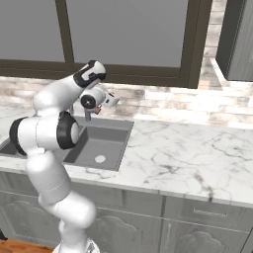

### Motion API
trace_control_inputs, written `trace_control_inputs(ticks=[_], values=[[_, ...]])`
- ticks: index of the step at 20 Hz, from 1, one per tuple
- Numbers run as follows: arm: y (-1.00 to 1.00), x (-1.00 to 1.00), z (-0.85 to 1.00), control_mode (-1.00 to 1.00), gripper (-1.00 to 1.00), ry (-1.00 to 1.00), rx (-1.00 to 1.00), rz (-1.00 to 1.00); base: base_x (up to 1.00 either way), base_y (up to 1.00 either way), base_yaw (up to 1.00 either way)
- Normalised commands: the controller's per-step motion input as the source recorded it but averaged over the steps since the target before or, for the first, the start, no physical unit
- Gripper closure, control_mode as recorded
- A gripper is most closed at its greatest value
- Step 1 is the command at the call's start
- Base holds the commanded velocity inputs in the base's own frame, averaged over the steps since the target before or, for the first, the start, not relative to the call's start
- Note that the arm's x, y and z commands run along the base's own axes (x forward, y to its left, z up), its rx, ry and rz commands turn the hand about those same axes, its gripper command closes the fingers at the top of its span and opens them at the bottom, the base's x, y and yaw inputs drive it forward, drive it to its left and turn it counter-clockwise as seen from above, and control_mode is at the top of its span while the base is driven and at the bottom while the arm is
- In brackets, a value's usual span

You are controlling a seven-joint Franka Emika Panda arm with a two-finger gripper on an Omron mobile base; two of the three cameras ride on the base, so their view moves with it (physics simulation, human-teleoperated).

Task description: Turn on the sink faucet and place the jug under the water for a few seconds to fill it up.

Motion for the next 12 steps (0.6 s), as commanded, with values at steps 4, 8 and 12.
trace_control_inputs(ticks=[4, 8, 12], values=[[-0.33, -0.45, 0.39, -1.00, -1.00, 0.00, -0.12, -0.02, 0.00, 0.00, 0.00], [-0.25, -0.42, 0.46, -1.00, -1.00, 0.00, -0.19, -0.02, 0.00, 0.00, 0.00], [-0.29, -0.40, 0.62, -1.00, -1.00, 0.06, -0.20, 0.00, 0.00, 0.00, 0.00]])
